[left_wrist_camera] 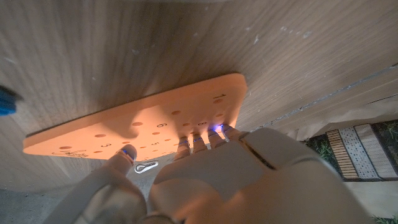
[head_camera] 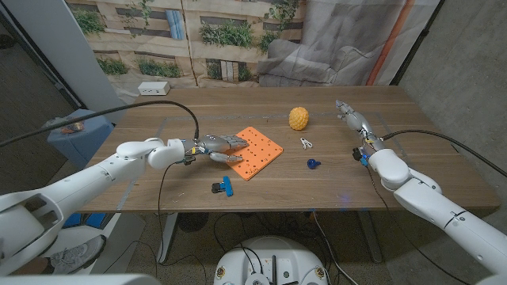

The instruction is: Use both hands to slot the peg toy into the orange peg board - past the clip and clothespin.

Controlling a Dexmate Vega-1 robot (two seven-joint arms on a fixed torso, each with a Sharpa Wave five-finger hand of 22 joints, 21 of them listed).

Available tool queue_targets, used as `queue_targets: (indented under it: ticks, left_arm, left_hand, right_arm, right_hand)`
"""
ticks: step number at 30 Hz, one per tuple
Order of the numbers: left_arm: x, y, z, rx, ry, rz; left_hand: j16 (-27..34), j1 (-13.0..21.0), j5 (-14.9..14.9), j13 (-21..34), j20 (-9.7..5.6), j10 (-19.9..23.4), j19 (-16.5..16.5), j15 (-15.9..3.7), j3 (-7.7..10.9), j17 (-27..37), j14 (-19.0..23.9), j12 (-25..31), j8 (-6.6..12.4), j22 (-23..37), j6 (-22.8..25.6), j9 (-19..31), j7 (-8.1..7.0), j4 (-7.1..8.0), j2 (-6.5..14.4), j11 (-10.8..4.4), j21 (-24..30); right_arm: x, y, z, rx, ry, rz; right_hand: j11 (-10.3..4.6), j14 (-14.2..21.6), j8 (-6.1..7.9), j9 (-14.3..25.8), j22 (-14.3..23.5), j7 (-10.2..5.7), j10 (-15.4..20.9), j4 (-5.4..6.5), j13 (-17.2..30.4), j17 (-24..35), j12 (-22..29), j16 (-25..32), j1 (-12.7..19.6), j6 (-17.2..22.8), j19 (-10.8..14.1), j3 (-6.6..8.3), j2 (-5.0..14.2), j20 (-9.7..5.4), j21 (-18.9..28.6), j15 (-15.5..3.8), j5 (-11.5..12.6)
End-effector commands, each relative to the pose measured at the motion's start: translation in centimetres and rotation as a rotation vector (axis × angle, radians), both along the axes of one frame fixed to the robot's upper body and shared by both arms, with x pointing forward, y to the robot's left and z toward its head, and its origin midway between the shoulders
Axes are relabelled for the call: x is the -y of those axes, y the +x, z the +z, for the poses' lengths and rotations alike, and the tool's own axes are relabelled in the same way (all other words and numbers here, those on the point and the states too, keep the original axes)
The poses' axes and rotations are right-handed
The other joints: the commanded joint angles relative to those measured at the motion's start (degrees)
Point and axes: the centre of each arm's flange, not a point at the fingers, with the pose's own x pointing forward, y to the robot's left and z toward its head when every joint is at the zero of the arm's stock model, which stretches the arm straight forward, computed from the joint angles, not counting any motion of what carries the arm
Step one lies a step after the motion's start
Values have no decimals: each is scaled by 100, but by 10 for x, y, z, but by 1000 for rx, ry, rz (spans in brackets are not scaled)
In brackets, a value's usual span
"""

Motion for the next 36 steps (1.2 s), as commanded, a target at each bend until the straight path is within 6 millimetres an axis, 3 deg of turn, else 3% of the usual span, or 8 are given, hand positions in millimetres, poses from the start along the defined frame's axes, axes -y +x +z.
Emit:
queue_targets:
  ticks: [1, 6, 20, 22, 23, 26, 36]
  left_arm:
    - [-5, -3, 8, 14, 14, 9]
    - [-6, -4, 10, 18, 12, 19]
    - [-5, -2, 13, 25, 14, 21]
    - [-4, -2, 13, 24, 12, 24]
    - [-4, -2, 13, 22, 14, 24]
    - [-4, -2, 13, 20, 19, 23]
    - [-3, 1, 13, 19, 25, 25]
  left_hand:
    - [14, 26, 27, 15, -967, 37, 8, -325, -9, 11, 21, 28, 29, 16, 43, 28, 10, 2, 358, 0, 15]
    - [11, 27, 28, 16, -955, 46, 21, -324, -11, 12, 31, 23, 24, 16, 46, 29, 8, 3, 365, 9, 15]
    - [-6, 42, 31, 16, -949, 47, 42, -313, -8, 9, 35, 6, 10, 14, 42, 30, 19, -7, 386, 14, 7]
    - [-7, 44, 31, 17, -945, 46, 42, -313, -6, 9, 37, 4, 9, 13, 42, 30, 20, -10, 388, 16, 6]
    - [-8, 46, 32, 17, -945, 43, 43, -314, -6, 9, 37, 2, 8, 13, 41, 30, 22, -11, 389, 18, 5]
    - [-13, 51, 32, 17, -945, 33, 42, -311, -3, 8, 31, -5, 5, 13, 37, 30, 20, -16, 393, 28, 1]
    - [-22, 69, 35, 17, -937, 29, 45, -303, 9, 4, 28, -13, -2, 11, 30, 30, 25, -34, 409, 39, -6]
  right_arm:
    - [-2, -16, 3, -16, -261, -114]
    - [-2, -22, 6, -35, -359, -141]
    - [-8, -33, 8, -34, -633, -218]
    - [-8, -34, 8, -45, -654, -216]
    - [-8, -34, 7, -50, -670, -216]
    - [-10, -36, 7, -58, -716, -220]
    - [-20, -47, 13, -55, -881, -239]
  right_hand:
    - [-37, 63, 3, 13, 13, -69, 28, -67, 10, -5, -16, 52, 77, 8, 65, 30, 53, -80, 47, -231, 11]
    - [66, 25, 26, 18, 11, -115, 85, -158, 18, -29, 7, 25, 151, 52, 84, 47, 22, -73, 36, -196, -7]
    - [11, 89, 51, 34, 10, -356, 107, -403, 35, -75, 10, 30, 367, 92, 162, 109, -42, -98, 29, -240, -54]
    - [-16, 93, 61, 38, 10, -409, 103, -458, 38, -84, 7, 28, 422, 106, 172, 128, -48, -101, 26, -231, -63]
    - [-16, 97, 98, 46, 10, -449, 104, -550, 41, -96, 4, 23, 511, 183, 178, 158, -63, -105, 17, -232, -78]
    - [-16, 95, 113, 50, 10, -538, 107, -613, 43, -102, 4, 19, 576, 215, 186, 182, -64, -101, 14, -235, -89]
    - [-46, 44, 108, 67, 12, -578, -26, -857, 52, -122, -47, -7, 829, 148, 177, 258, -115, -33, -6, -188, -136]
